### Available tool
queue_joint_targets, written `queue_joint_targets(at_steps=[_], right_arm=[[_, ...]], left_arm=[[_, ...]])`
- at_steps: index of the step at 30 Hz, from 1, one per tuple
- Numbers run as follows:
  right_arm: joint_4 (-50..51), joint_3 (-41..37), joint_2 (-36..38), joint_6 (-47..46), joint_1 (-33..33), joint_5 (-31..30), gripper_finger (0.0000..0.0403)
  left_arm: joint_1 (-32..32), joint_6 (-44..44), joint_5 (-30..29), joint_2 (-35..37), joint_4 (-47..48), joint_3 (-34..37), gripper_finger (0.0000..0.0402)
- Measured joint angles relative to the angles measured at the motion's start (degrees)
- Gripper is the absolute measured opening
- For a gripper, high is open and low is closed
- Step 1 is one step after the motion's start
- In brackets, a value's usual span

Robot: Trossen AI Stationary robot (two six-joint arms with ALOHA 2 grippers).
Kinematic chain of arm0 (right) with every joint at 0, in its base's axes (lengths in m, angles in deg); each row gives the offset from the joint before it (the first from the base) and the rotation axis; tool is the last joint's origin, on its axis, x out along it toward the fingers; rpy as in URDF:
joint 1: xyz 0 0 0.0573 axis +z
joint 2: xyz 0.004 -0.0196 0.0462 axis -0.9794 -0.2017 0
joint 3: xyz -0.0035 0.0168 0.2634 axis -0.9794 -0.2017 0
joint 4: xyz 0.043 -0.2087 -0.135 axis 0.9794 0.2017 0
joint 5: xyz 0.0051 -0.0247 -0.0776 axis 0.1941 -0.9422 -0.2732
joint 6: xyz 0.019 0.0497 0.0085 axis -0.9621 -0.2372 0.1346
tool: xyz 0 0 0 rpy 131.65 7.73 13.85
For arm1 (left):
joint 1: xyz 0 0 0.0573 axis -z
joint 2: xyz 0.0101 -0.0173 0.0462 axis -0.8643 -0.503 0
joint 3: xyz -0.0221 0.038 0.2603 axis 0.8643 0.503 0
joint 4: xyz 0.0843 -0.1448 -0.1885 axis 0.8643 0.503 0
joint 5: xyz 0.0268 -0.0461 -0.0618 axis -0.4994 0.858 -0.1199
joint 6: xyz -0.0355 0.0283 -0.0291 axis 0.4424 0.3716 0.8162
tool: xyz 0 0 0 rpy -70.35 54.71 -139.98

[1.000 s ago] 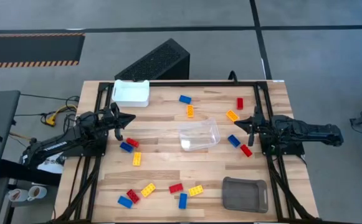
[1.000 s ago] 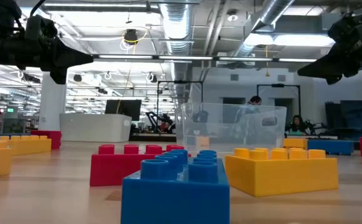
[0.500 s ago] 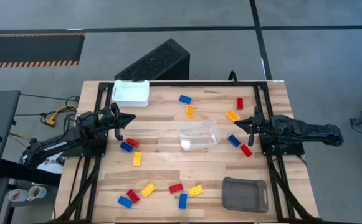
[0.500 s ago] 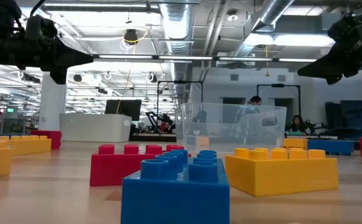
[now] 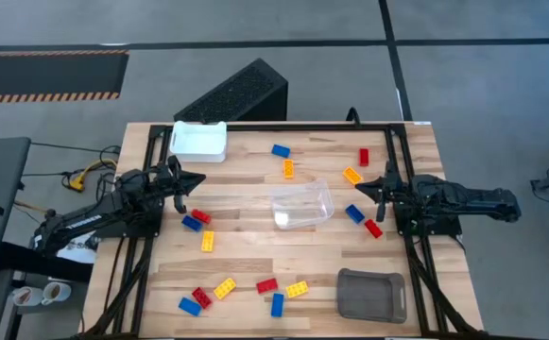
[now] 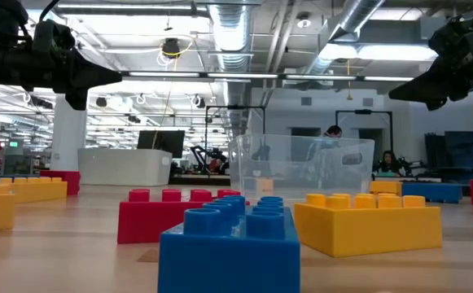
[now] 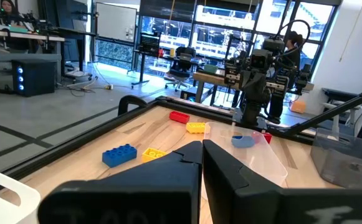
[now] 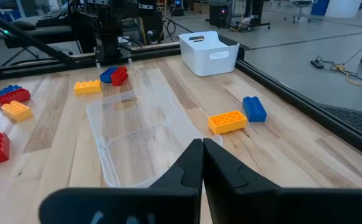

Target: Sort & place blocks by color

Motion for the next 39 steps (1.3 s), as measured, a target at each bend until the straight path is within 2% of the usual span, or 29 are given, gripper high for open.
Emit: queue_joint_targets(at_steps=[26, 39], right_arm=[[0.01, 0.0, 0.0, 0.01, -0.01, -0.01, 0.0033], [1.94, 0.0, 0.0, 3.52, 0.0, -0.01, 0.0033]], left_arm=[[0.0, 0.01, 0.01, -0.01, -0.01, 0.0, 0.0], [0.01, 0.02, 0.0, 0.0, 0.0, -0.02, 0.0]])
